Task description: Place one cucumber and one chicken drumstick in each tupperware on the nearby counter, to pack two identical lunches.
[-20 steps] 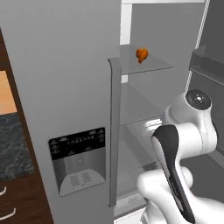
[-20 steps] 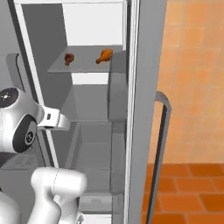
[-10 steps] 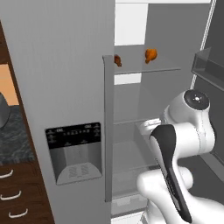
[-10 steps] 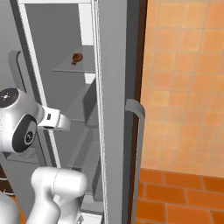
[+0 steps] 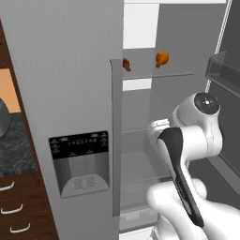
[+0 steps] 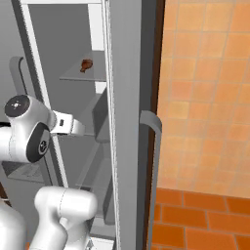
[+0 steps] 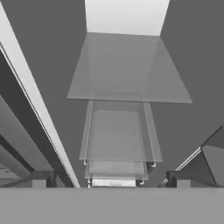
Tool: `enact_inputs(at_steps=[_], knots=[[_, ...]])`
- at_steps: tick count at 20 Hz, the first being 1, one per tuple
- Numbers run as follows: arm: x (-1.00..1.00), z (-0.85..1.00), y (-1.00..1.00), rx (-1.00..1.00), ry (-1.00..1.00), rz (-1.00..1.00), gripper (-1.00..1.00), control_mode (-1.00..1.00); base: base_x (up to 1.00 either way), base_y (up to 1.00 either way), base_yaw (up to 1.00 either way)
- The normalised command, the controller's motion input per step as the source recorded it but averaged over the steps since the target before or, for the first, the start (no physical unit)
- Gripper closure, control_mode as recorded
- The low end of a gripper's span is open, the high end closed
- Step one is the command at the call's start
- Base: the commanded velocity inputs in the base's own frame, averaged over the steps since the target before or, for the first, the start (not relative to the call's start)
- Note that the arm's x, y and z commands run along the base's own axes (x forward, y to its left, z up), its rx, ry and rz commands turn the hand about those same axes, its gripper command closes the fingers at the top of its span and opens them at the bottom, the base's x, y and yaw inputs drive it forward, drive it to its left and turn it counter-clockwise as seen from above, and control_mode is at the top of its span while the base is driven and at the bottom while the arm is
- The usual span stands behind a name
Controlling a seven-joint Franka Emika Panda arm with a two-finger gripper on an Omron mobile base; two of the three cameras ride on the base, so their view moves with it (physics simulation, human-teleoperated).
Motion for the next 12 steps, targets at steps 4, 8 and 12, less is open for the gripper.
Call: enact_inputs(at_steps=[4, 8, 12], knots=[[0.83, 0.38, -0.10, 0.02, -0.21, -0.11, -1.00, -1.00, 0.00, 0.00, 0.00], [0.70, 0.41, -0.30, 0.11, 0.00, -0.34, -1.00, -1.00, 0.00, 0.00, 0.00], [0.44, 0.80, -0.05, 0.13, -0.06, -0.25, -1.00, -1.00, 0.00, 0.00, 0.00]])
